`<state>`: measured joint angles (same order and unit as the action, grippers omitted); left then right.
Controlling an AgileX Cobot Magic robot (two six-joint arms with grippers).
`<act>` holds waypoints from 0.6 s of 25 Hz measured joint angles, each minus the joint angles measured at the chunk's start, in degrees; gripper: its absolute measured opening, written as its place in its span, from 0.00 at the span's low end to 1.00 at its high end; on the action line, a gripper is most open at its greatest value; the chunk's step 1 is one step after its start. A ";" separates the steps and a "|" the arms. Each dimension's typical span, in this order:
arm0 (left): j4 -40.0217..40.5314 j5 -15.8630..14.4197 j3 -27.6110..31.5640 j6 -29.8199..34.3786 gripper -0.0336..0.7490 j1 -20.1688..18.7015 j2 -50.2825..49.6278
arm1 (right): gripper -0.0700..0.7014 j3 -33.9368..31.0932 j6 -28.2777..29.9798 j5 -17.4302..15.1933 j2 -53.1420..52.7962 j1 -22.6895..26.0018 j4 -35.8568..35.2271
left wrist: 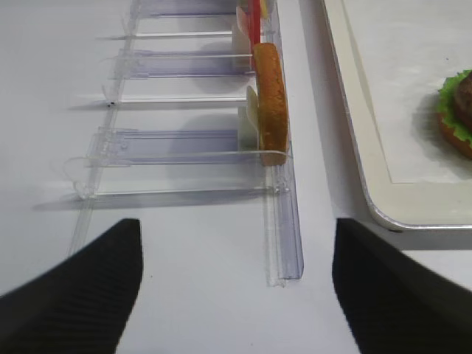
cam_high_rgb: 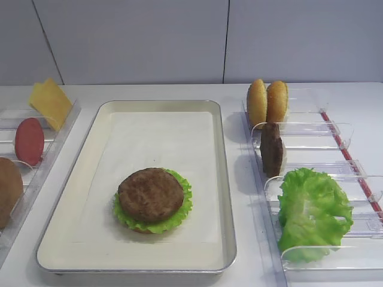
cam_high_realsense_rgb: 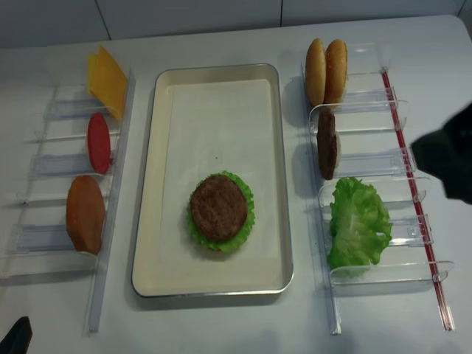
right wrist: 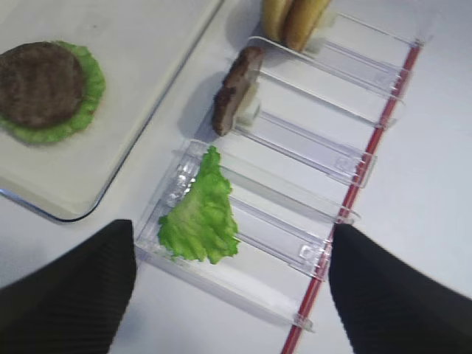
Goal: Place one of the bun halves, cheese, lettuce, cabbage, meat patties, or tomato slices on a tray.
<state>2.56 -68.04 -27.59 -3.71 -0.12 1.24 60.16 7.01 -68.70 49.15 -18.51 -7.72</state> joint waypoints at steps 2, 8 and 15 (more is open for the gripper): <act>0.00 0.00 0.00 0.00 0.72 0.00 0.00 | 0.80 -2.28 -0.08 0.00 -4.13 3.45 0.09; 0.00 0.00 0.00 0.00 0.72 0.00 0.00 | 0.80 -8.41 -0.08 0.00 -15.96 6.39 0.11; 0.00 0.00 0.00 0.00 0.72 0.00 0.00 | 0.79 -17.36 -0.22 0.00 -27.83 8.47 0.93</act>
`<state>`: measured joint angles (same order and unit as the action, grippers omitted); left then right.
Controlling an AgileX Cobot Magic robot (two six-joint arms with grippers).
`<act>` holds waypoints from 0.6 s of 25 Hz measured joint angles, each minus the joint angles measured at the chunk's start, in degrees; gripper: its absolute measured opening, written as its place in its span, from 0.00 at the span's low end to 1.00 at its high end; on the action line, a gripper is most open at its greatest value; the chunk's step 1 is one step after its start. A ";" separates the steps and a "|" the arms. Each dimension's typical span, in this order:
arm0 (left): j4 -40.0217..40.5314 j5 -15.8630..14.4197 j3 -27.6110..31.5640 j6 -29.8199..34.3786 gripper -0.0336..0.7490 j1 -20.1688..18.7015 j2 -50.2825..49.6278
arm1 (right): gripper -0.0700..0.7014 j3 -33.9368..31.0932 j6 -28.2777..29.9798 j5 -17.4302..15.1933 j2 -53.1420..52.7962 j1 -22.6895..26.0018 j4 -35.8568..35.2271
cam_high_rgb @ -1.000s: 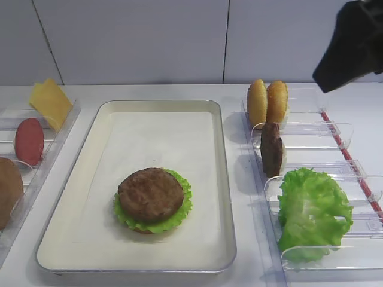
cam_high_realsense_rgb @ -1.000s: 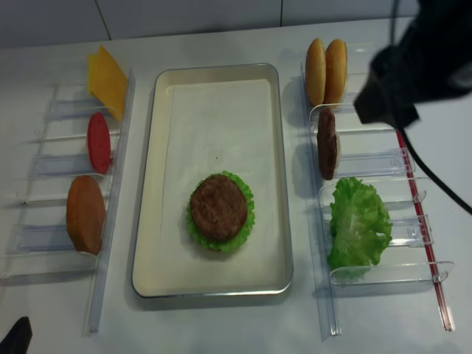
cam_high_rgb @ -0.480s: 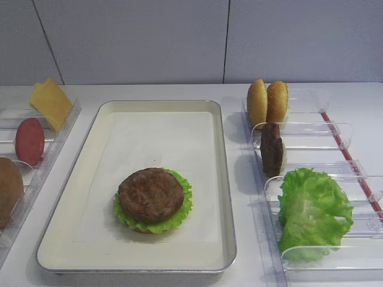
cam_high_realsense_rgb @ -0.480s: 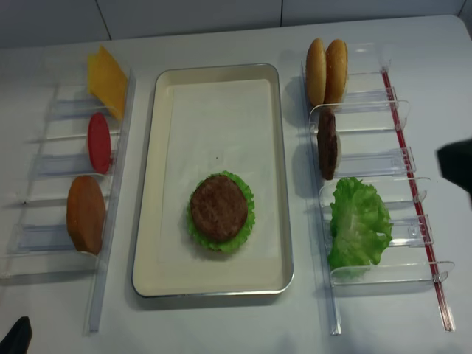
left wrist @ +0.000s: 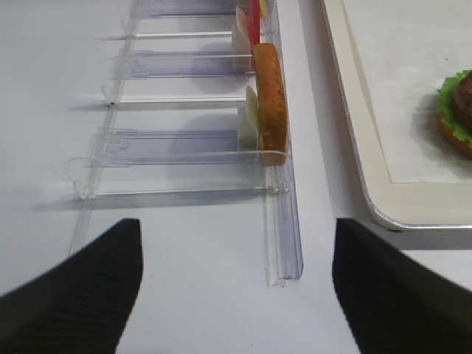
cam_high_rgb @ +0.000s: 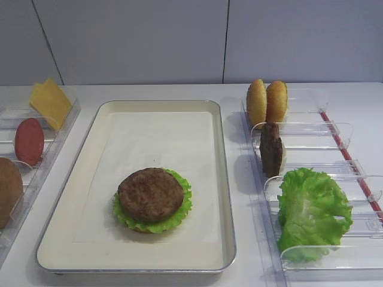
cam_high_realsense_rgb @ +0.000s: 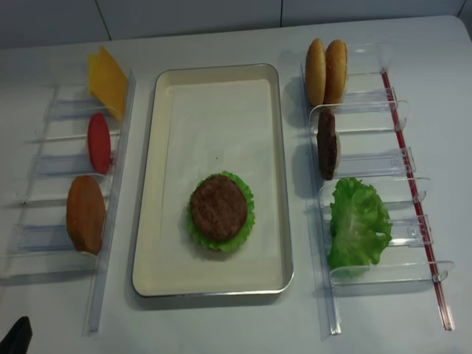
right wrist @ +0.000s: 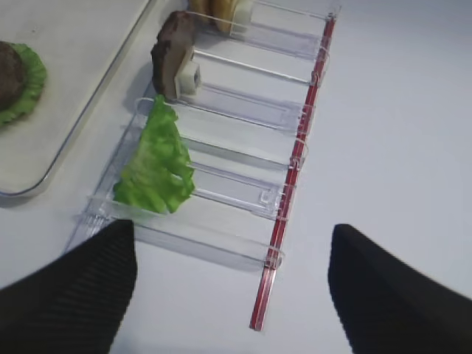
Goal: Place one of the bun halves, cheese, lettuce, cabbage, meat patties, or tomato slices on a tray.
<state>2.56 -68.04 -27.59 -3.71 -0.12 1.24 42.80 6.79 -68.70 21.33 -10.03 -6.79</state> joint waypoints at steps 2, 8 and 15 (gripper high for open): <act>0.00 0.00 0.00 0.00 0.72 0.00 0.00 | 0.79 -2.28 0.00 0.00 -2.64 0.19 0.00; 0.00 0.00 0.00 0.00 0.72 0.00 0.00 | 0.79 -6.82 -1.08 0.67 -9.16 0.19 0.27; 0.00 0.00 0.00 0.00 0.72 0.00 0.00 | 0.78 -8.09 -1.48 -0.77 -13.43 3.31 1.95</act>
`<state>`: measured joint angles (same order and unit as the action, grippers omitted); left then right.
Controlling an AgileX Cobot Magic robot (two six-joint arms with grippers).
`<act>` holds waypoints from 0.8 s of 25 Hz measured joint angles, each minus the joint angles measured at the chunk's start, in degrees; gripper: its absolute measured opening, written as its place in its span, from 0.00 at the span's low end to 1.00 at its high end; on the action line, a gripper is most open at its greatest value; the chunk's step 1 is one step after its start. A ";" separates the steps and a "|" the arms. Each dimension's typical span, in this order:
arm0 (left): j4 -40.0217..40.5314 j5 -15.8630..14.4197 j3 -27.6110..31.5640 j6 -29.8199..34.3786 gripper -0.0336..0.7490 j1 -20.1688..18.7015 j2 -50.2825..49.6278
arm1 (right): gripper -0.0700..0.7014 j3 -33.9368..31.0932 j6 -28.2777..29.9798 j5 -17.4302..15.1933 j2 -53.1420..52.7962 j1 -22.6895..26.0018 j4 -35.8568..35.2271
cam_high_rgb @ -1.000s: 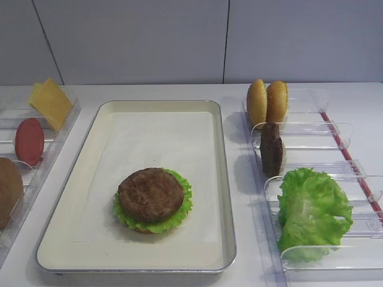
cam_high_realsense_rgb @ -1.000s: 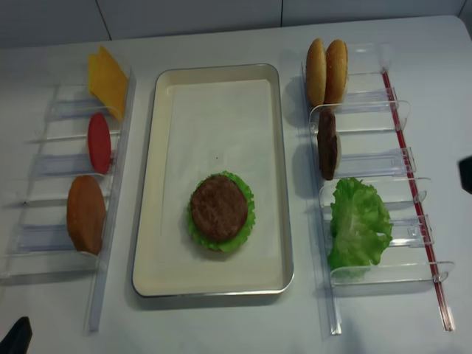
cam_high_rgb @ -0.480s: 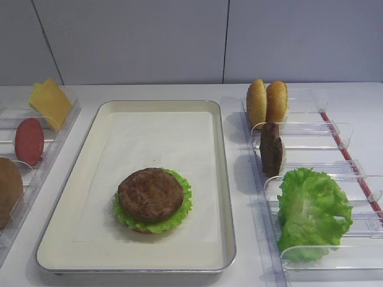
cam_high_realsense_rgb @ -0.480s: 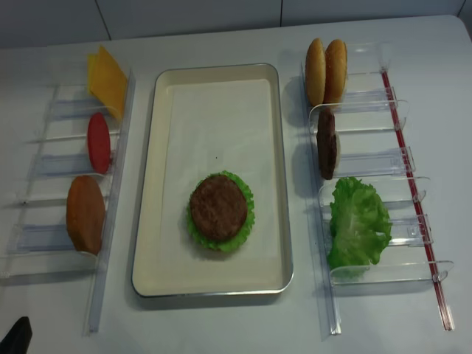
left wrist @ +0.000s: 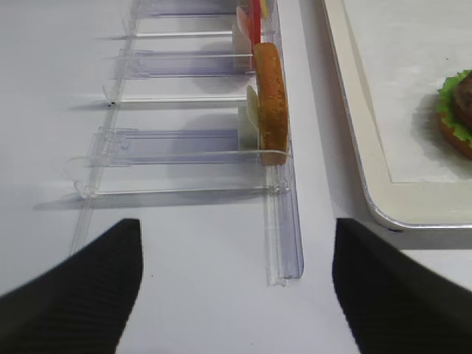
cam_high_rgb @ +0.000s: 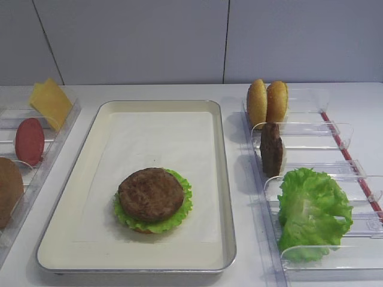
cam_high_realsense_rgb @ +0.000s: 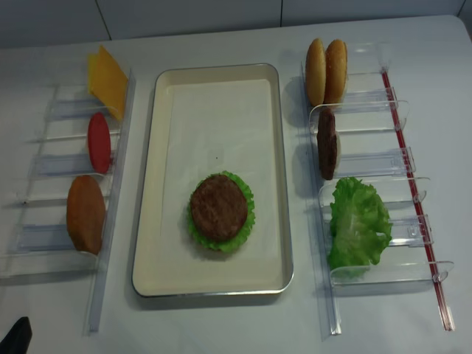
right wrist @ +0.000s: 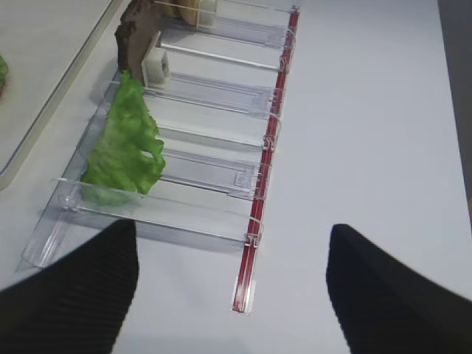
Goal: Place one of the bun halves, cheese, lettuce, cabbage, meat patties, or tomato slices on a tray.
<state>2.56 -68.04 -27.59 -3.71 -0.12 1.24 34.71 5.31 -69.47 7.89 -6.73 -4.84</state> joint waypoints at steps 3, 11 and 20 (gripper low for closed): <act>0.00 0.00 0.00 0.00 0.72 0.00 0.00 | 0.78 0.01 0.00 -0.21 -2.43 1.96 -0.13; 0.00 0.00 0.00 0.00 0.72 0.00 0.00 | 0.74 -4.75 -0.14 -0.47 -8.43 2.62 -0.25; 0.00 0.05 0.00 0.00 0.72 0.00 0.00 | 0.74 -7.52 -1.72 1.99 -8.81 2.62 0.69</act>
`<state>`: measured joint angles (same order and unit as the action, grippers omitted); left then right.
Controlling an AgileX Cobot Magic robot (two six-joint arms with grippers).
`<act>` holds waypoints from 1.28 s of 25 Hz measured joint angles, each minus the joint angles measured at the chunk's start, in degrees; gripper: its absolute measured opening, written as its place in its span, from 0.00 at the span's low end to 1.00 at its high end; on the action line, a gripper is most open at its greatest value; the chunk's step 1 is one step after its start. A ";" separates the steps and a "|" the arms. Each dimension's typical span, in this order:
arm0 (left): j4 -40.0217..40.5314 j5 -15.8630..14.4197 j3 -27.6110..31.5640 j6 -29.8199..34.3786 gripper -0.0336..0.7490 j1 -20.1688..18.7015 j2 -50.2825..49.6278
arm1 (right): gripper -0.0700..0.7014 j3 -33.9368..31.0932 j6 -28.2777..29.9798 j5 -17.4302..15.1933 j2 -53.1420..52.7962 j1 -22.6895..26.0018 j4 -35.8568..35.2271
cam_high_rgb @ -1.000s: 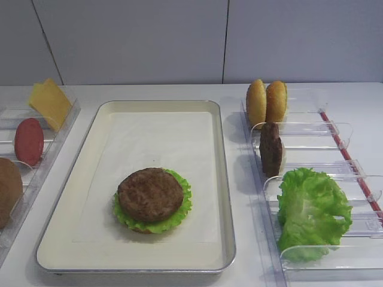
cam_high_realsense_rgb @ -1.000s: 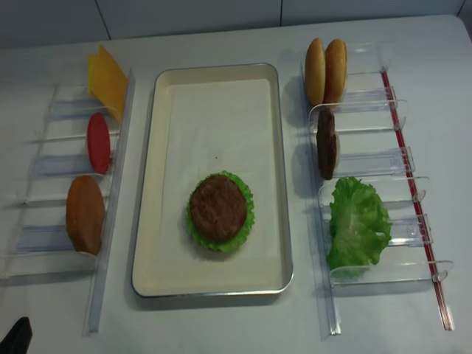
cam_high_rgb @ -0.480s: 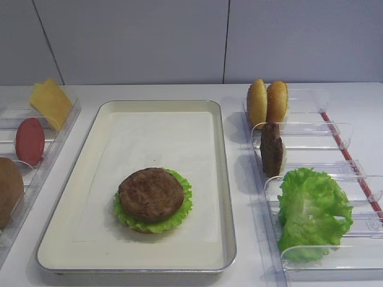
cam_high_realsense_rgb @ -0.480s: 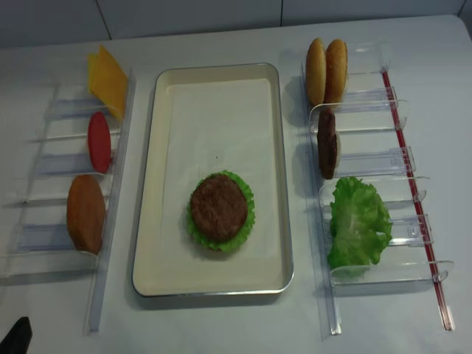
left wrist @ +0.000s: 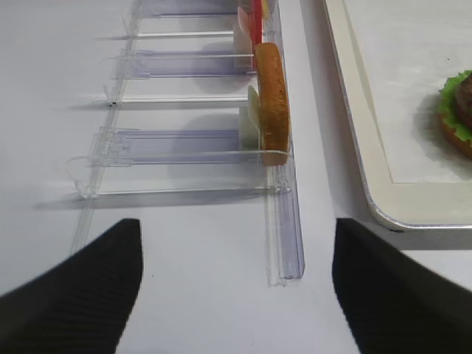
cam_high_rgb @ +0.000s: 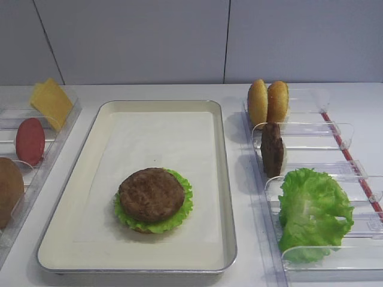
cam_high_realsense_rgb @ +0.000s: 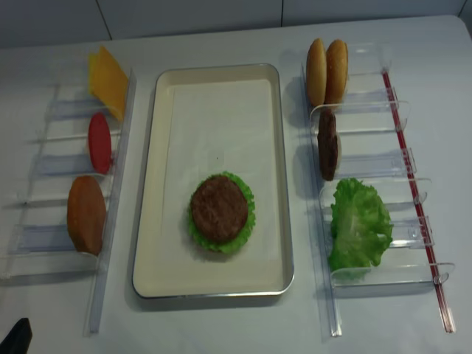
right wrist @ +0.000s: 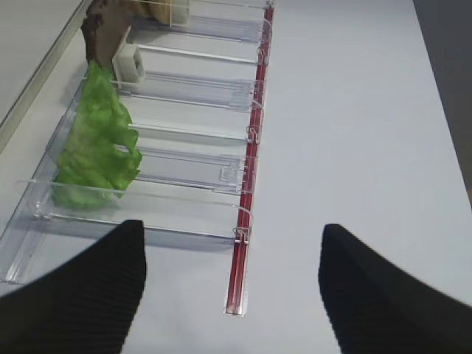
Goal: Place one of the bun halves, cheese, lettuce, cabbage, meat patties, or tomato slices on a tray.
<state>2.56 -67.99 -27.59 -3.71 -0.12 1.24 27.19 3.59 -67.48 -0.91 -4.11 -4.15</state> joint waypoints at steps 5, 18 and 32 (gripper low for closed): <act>0.00 0.00 0.00 0.00 0.72 0.00 0.00 | 0.74 0.00 -0.26 0.46 0.00 0.00 0.10; 0.00 0.00 0.00 0.00 0.72 0.00 0.00 | 0.80 0.00 -0.26 0.46 0.00 0.00 0.10; 0.00 0.00 0.00 0.00 0.72 0.00 0.00 | 0.82 0.00 -0.26 0.61 0.00 0.00 0.10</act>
<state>2.56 -67.99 -27.59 -3.71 -0.12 1.24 27.19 3.33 -66.88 -0.91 -4.11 -4.05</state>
